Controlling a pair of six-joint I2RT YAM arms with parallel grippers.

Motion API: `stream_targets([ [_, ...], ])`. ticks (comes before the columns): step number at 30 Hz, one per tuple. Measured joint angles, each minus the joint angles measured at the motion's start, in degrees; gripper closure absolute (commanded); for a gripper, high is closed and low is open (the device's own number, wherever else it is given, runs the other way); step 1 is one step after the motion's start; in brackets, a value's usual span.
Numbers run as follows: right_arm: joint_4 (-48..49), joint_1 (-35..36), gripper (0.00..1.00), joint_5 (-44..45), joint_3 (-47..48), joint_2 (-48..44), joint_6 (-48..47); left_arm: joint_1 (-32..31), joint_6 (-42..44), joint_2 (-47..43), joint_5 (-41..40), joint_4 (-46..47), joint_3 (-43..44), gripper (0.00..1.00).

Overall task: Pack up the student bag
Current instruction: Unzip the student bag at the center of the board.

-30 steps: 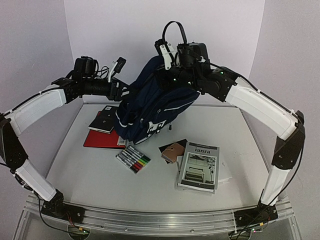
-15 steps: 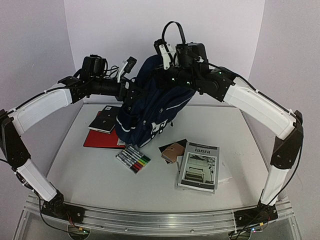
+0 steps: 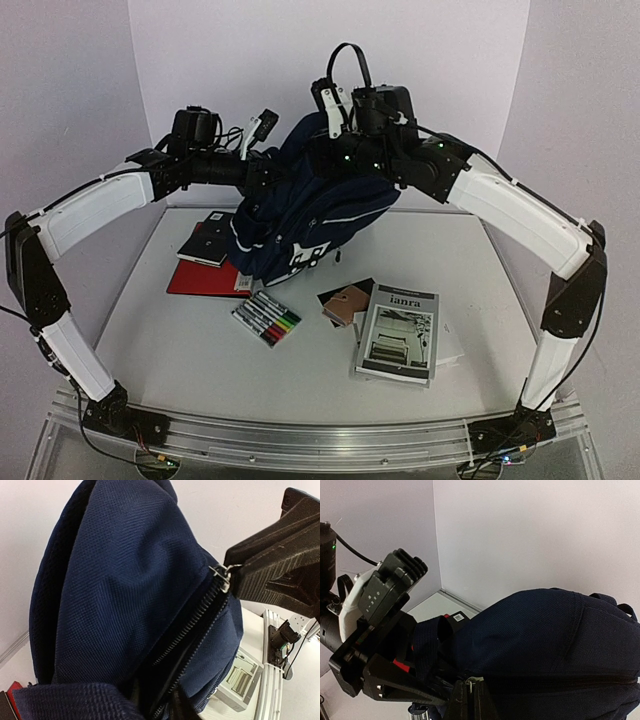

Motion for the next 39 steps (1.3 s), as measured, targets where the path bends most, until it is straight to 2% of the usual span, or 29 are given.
stream_targets([
  [1,-0.05,0.03,1.0,0.52,0.0,0.0,0.34,-0.02,0.06,-0.02,0.03,0.4,-0.2,0.99],
  [6,-0.3,-0.84,1.0,-0.16,-1.46,-0.31,3.04,-0.43,-0.08,-0.43,-0.65,2.84,-3.89,1.0],
  [9,-0.36,-3.6,1.0,-5.31,-3.94,-1.48,5.47,-0.18,-0.25,-0.99,-0.83,3.6,-6.65,1.0],
  [13,-0.27,-10.66,1.0,-14.67,-6.93,-3.68,8.2,1.06,-1.28,-2.85,-0.08,6.17,-11.0,1.0],
  [21,-0.41,-22.96,1.0,-29.24,-8.52,-5.55,11.22,6.91,-6.07,-5.2,4.08,9.32,-16.29,1.0],
  [29,0.77,-30.55,1.0,-35.45,-12.21,-5.66,12.64,8.84,-9.37,-5.68,7.9,9.54,-16.51,1.0],
  [39,-0.38,-31.57,1.0,-36.29,-11.01,-6.74,13.25,10.77,-14.38,-0.02,12.24,10.36,-8.72,1.0],
])
